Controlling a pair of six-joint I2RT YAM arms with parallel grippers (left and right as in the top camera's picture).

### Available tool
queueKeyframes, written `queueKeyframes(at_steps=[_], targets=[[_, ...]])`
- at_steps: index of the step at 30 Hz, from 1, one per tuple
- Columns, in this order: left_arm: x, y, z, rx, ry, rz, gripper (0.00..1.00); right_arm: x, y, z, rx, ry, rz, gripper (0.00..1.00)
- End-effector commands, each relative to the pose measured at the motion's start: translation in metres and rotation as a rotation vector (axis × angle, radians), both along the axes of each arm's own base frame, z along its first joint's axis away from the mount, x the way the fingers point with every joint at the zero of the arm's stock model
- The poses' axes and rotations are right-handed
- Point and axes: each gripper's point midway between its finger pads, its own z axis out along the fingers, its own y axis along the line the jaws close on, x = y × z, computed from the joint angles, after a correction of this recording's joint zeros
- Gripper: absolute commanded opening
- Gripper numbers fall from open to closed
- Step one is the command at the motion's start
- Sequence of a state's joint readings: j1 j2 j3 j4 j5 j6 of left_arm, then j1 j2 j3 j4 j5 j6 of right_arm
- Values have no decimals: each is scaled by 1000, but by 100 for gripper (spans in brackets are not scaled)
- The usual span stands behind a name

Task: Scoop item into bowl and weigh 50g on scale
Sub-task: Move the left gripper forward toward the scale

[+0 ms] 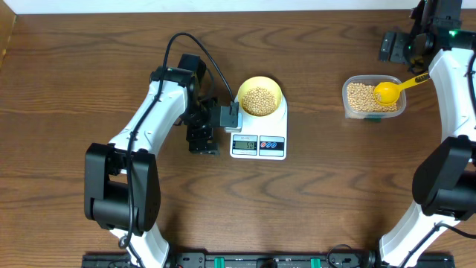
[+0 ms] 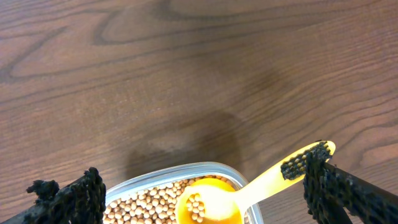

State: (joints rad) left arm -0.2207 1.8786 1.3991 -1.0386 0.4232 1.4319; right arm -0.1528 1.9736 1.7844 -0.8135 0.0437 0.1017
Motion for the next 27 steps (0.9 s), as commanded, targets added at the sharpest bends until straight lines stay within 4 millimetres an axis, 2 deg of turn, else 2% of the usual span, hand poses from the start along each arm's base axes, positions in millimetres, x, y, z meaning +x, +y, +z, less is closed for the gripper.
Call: queueKeyframes(at_steps=[1,11,20,27], targets=[[-5,-1,-10,3,43,11,98,-2,2,9,-5,-18,9,99],[-16,-17,-26,16,93,-44,98,-2,2,9,-5,-18,9,99],[-19,-17,-38,25,131,-45,98,-2,2,9,-5,-18,9,99],[-19,-17,-40,26,138,-45,97,-2,2,9,-5,-18,9,99]])
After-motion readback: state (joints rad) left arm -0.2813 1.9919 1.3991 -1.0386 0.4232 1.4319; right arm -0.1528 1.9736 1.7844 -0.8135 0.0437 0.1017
